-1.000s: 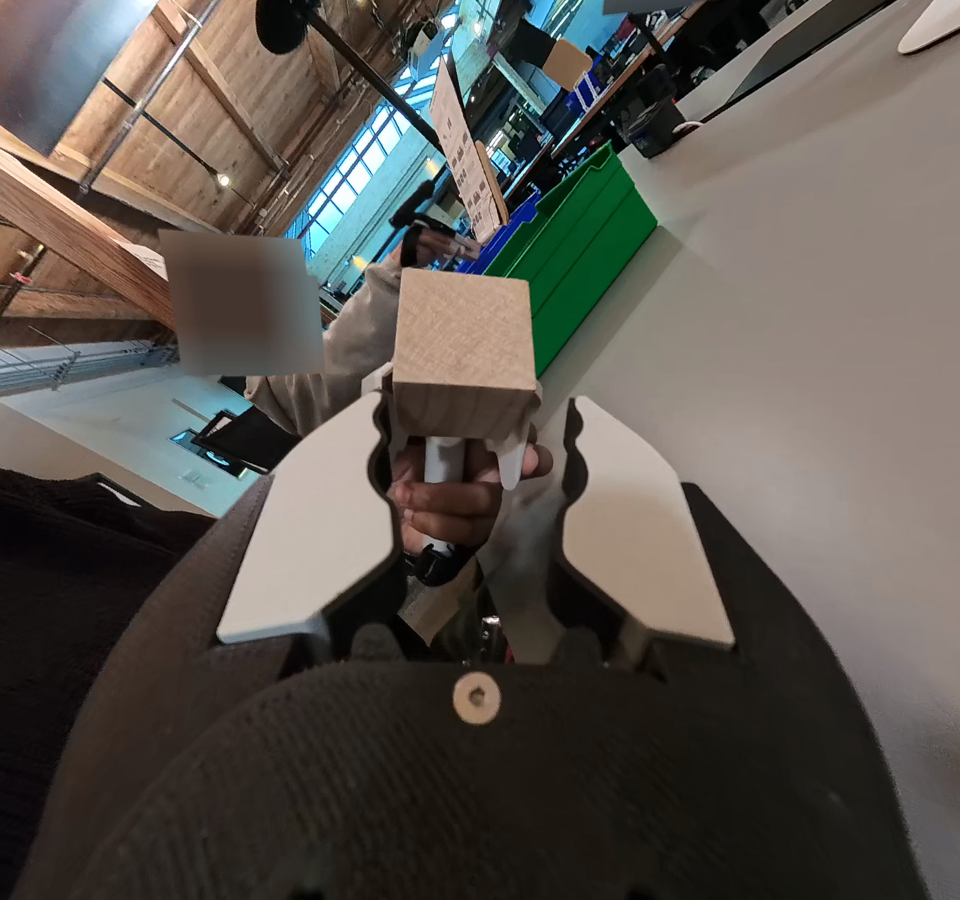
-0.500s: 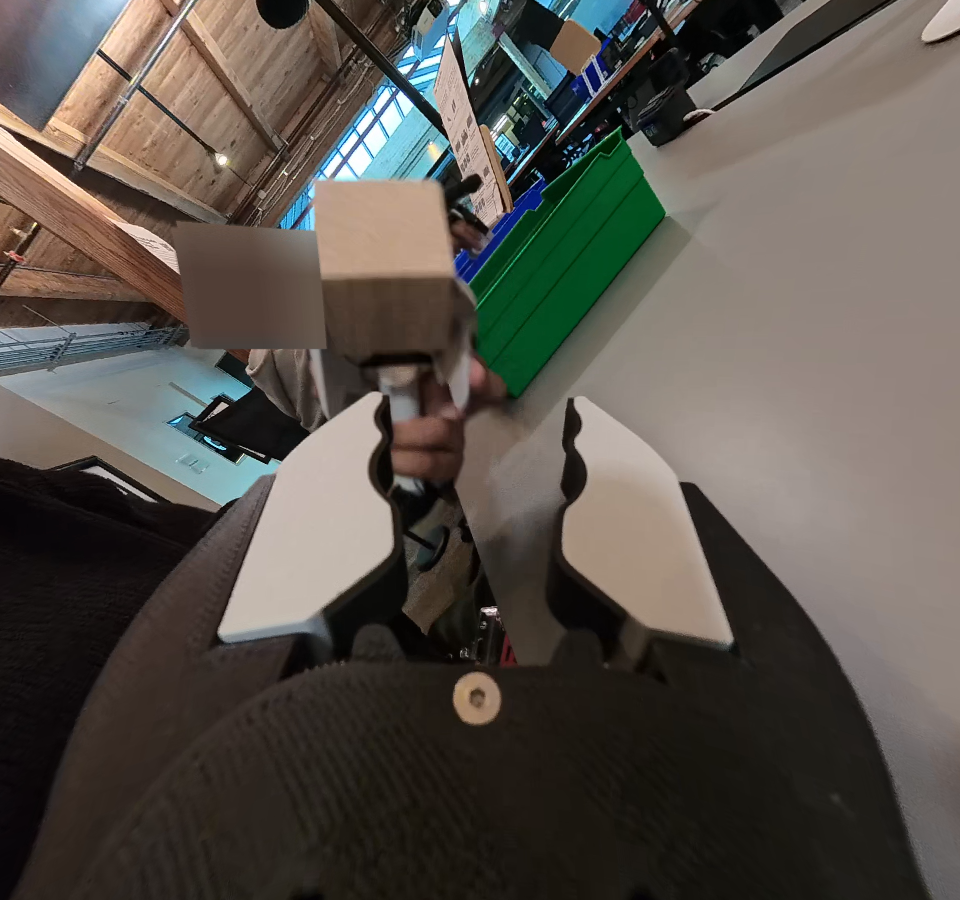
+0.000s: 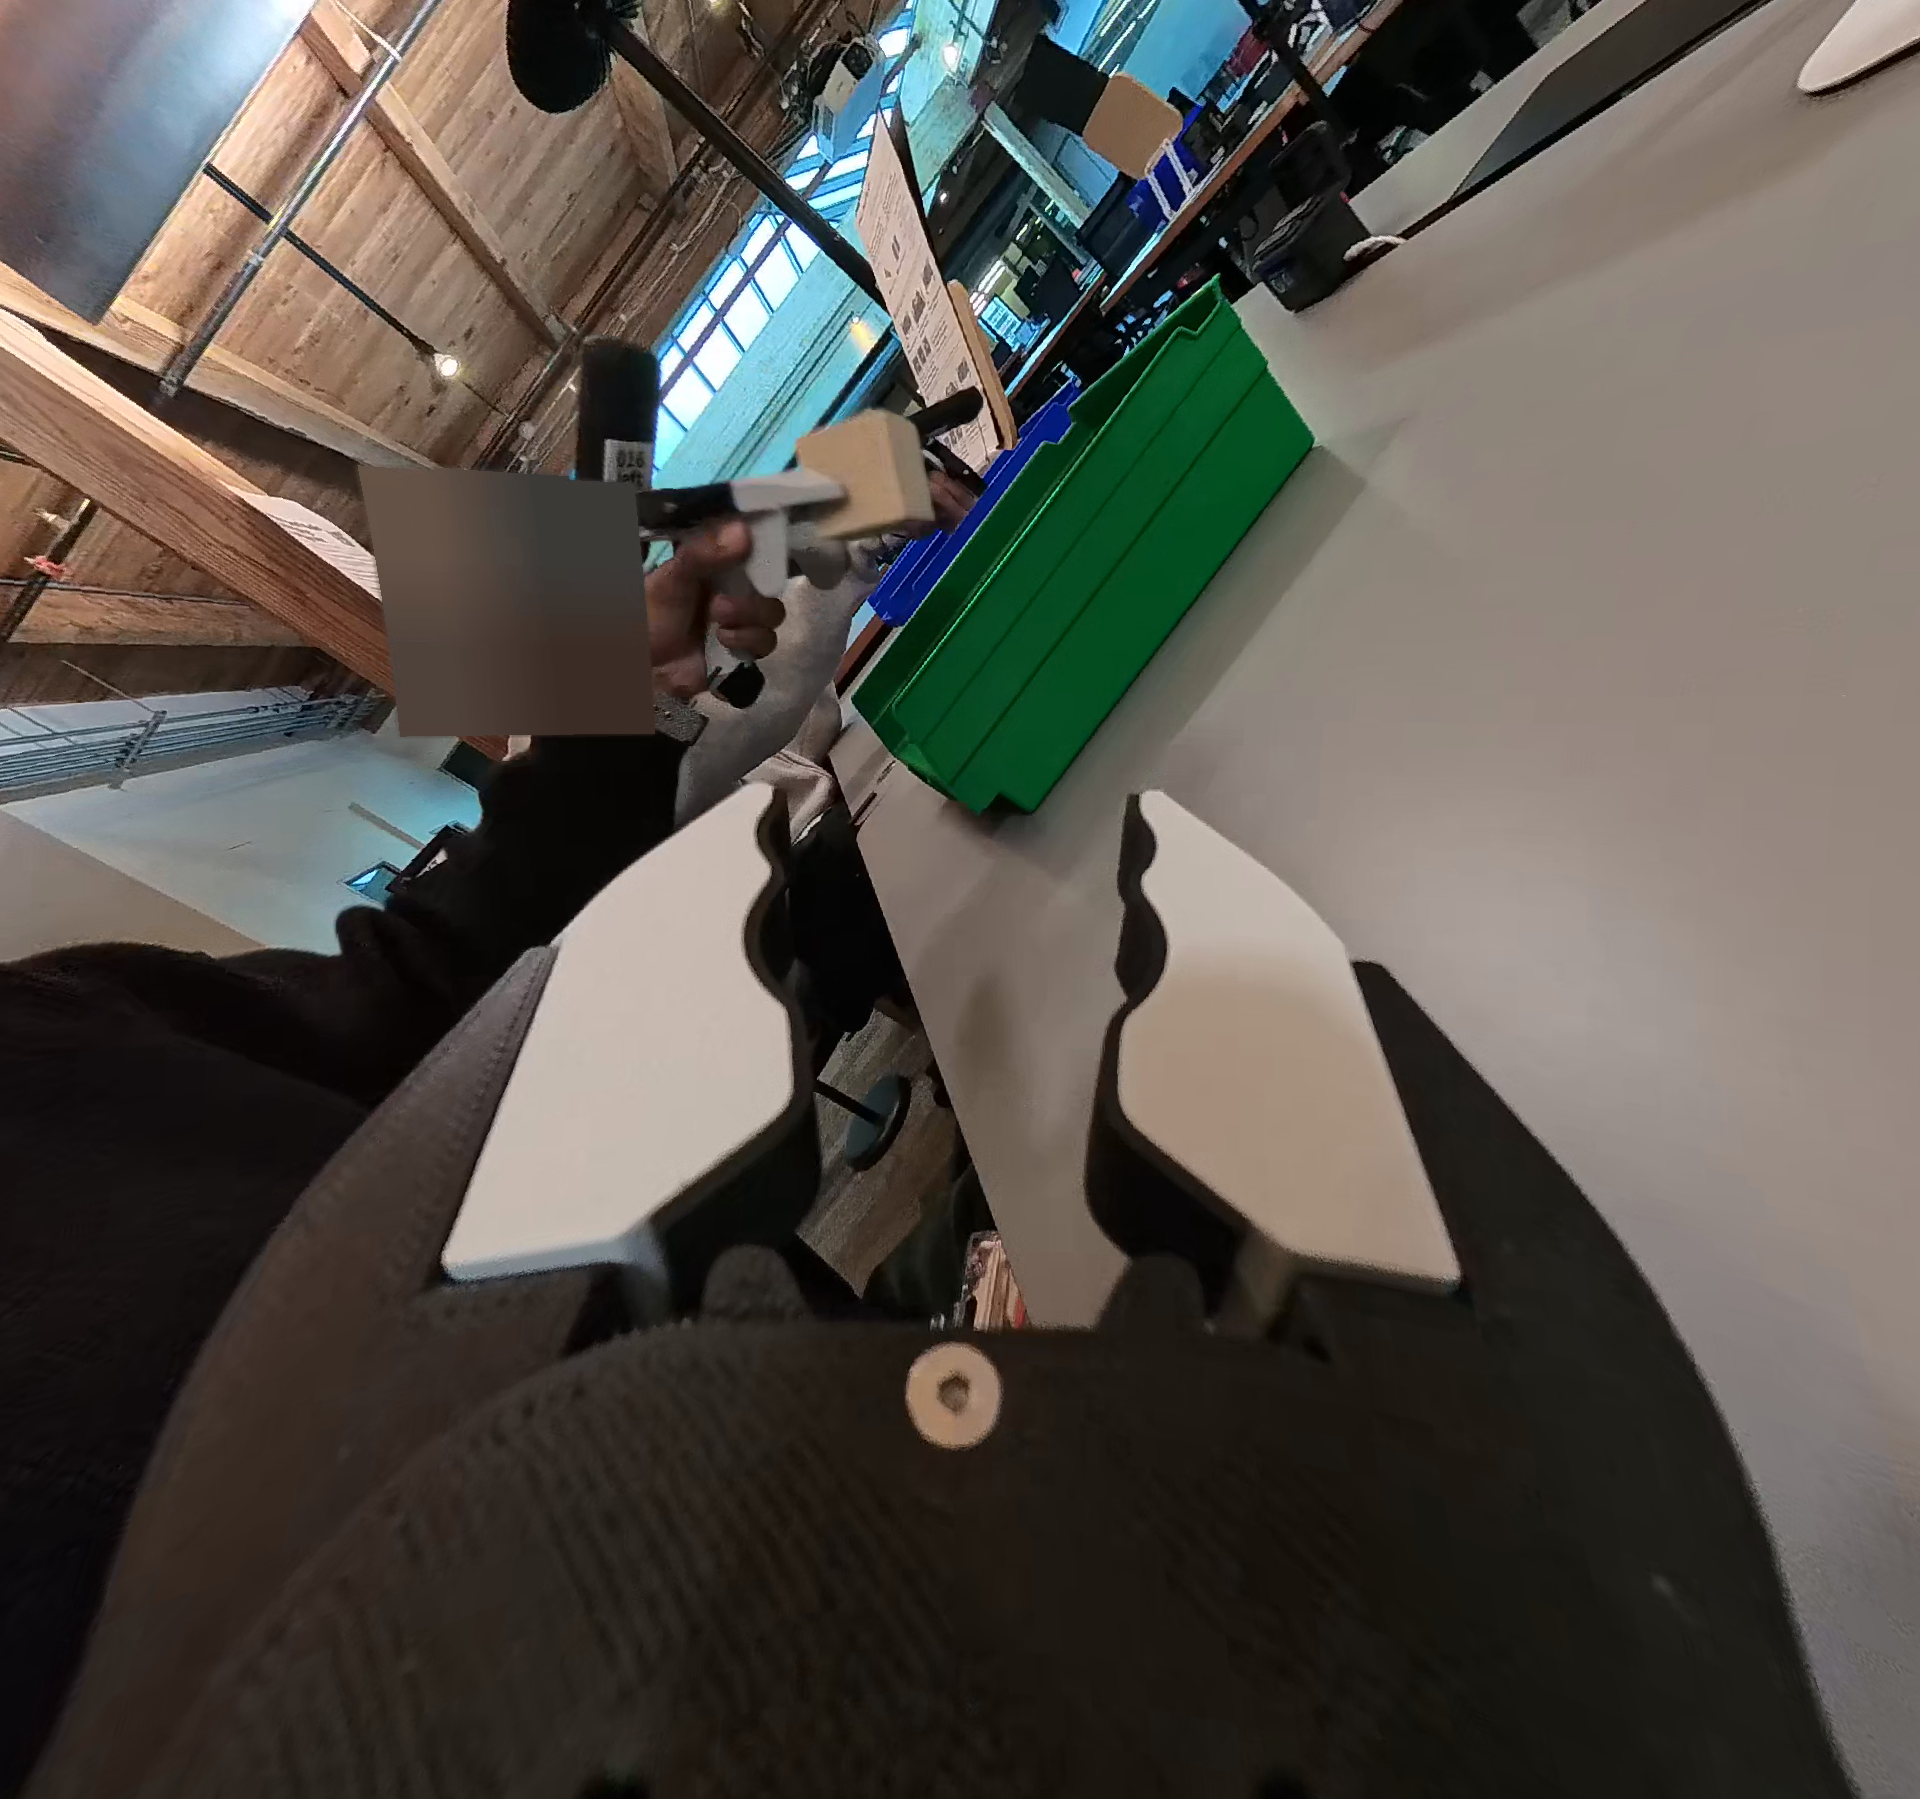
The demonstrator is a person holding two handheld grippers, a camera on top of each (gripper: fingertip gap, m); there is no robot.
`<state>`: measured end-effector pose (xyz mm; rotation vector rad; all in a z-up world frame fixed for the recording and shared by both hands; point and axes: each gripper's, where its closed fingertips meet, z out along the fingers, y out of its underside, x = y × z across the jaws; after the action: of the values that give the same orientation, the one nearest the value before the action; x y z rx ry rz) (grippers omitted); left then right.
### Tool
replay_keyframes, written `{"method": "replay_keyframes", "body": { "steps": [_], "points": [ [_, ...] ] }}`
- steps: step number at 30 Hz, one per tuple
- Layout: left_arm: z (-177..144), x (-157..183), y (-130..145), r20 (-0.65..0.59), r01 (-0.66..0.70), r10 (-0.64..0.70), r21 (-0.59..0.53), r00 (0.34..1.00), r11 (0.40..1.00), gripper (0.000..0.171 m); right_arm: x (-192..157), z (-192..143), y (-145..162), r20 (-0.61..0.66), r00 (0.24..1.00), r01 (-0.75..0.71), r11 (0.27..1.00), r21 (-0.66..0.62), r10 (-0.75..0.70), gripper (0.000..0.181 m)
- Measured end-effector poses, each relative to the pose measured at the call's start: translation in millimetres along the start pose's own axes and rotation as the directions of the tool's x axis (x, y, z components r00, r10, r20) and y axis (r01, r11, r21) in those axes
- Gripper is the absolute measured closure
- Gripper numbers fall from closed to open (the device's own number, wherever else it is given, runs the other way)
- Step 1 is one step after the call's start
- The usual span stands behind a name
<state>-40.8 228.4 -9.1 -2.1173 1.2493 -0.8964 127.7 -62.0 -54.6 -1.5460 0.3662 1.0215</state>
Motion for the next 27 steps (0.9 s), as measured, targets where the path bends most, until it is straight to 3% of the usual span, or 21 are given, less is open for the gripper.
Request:
{"method": "replay_keyframes", "body": {
  "steps": [3,8,19,27],
  "points": [
    [9,-20,21,0.109,-0.061,0.076,-0.135,0.991,0.989,0.110,2,-1,-2,-0.012,1.000,0.004,1.000,0.004,-0.004,0.120],
    [25,-19,47,0.107,-0.066,0.097,-0.266,0.990,0.962,0.110,4,-6,-8,-0.012,1.000,-0.007,0.999,0.034,0.008,0.121],
    [49,-22,94,0.096,-0.039,0.090,-0.440,0.991,0.897,0.110,2,-9,-13,0.028,0.998,-0.060,0.996,0.064,0.058,0.122],
    [62,-26,104,0.083,-0.038,0.095,-0.516,0.992,0.856,0.110,2,-9,-13,0.026,0.998,-0.057,0.996,0.063,0.055,0.122]
  ]
}}
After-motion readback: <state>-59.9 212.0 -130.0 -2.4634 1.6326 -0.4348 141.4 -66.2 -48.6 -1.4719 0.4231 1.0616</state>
